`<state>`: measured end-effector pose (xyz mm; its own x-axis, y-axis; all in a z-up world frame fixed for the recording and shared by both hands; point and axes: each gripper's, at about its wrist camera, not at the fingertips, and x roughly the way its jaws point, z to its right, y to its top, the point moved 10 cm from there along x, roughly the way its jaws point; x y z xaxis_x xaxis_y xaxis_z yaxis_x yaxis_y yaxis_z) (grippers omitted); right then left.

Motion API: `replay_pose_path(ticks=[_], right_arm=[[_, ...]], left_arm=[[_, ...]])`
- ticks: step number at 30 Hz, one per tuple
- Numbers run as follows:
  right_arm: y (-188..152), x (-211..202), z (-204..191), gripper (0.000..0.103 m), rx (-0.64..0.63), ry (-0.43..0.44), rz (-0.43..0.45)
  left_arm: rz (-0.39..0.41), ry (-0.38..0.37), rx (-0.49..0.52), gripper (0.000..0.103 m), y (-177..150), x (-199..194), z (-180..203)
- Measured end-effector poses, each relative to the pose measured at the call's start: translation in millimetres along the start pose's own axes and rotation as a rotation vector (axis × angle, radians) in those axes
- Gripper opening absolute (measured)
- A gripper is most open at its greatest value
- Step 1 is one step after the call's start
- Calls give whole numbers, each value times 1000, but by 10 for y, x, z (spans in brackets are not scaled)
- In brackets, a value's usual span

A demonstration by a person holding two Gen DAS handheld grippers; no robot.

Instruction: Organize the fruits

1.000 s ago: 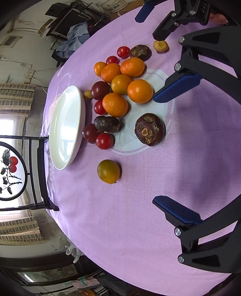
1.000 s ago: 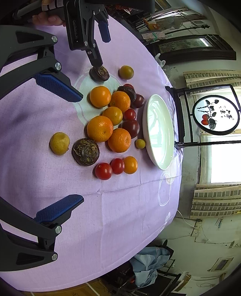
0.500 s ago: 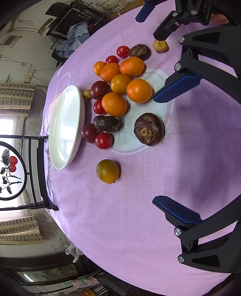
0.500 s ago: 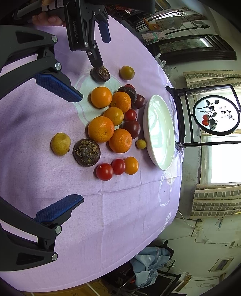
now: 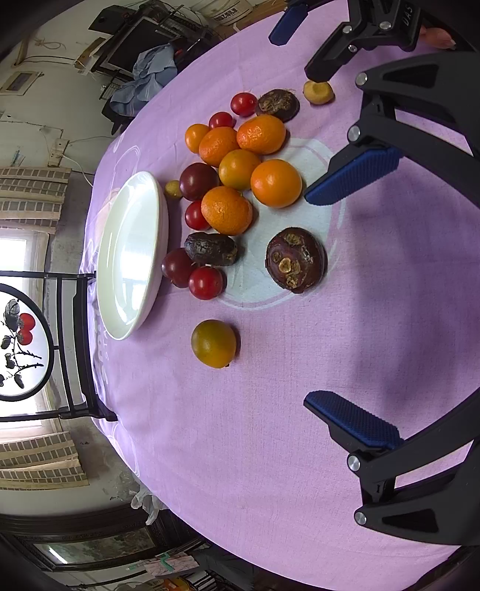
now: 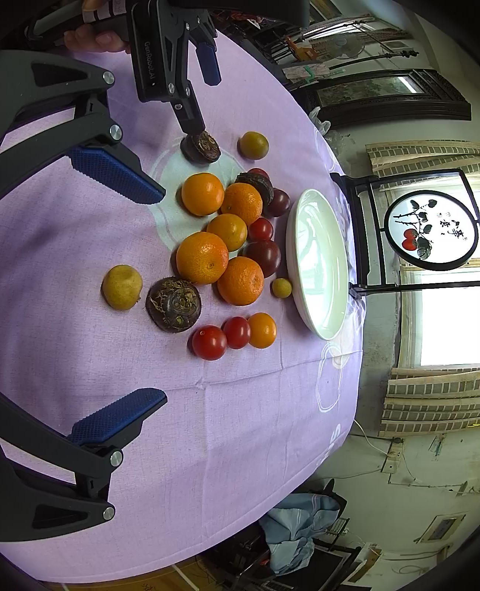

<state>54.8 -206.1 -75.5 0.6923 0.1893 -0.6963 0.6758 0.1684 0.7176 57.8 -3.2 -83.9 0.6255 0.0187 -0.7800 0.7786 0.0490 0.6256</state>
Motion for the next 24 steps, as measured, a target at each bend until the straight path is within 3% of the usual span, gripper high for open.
replay_pose_path(ticks=[15, 22, 24], right_arm=[[-53, 21, 27, 100, -8, 5, -23], [-269, 167, 91, 100, -59, -1, -133], [-326, 237, 79, 85, -63, 0, -172]], left_arm=[[-9, -2, 10, 99, -61, 20, 9], [-16, -16, 0, 99, -122, 21, -133], [-25, -24, -3, 99, -152, 31, -169]])
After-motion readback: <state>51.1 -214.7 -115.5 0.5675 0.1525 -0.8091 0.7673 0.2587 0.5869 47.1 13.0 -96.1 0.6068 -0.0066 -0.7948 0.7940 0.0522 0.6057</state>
